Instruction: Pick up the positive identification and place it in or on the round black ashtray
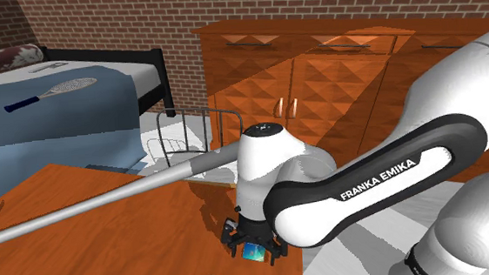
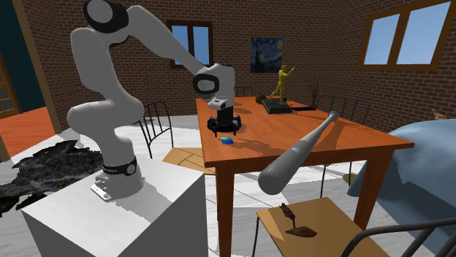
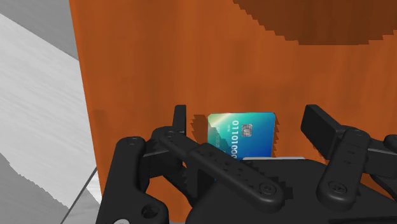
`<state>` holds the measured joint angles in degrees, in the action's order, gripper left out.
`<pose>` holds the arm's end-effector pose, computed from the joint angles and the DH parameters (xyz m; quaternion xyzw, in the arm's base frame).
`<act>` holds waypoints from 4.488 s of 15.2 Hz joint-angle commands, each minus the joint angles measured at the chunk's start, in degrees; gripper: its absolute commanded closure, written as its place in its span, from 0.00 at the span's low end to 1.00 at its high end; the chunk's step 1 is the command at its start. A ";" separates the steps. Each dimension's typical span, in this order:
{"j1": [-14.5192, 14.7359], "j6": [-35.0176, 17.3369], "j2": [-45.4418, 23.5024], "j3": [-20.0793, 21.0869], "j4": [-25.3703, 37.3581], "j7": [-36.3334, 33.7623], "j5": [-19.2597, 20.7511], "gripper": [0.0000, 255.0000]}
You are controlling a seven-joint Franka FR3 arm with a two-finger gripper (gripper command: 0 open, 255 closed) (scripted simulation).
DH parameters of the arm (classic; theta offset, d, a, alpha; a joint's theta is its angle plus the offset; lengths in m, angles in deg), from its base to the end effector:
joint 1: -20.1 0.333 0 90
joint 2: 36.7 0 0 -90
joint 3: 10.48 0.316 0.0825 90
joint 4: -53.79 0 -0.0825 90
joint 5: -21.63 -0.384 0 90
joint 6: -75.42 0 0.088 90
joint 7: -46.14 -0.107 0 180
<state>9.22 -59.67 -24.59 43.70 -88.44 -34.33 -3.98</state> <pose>0.3346 0.3172 0.3361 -0.8812 0.4668 0.0575 0.0465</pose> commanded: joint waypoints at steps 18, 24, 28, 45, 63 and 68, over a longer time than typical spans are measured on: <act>1.62 8.00 5.80 -3.36 2.83 1.34 -2.24 1.00; 2.37 13.55 8.99 -5.67 5.39 1.54 -2.68 1.00; 2.69 17.06 10.66 -7.07 7.31 1.46 -2.65 1.00; 1.55 18.17 3.09 10.21 21.24 -19.84 2.05 1.00; 6.41 6.81 -25.00 19.29 23.48 -48.00 33.71 1.00; 8.92 4.45 -27.14 16.79 22.17 -49.63 36.38 1.00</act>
<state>18.05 -54.92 -51.67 60.59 -66.03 -83.88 32.27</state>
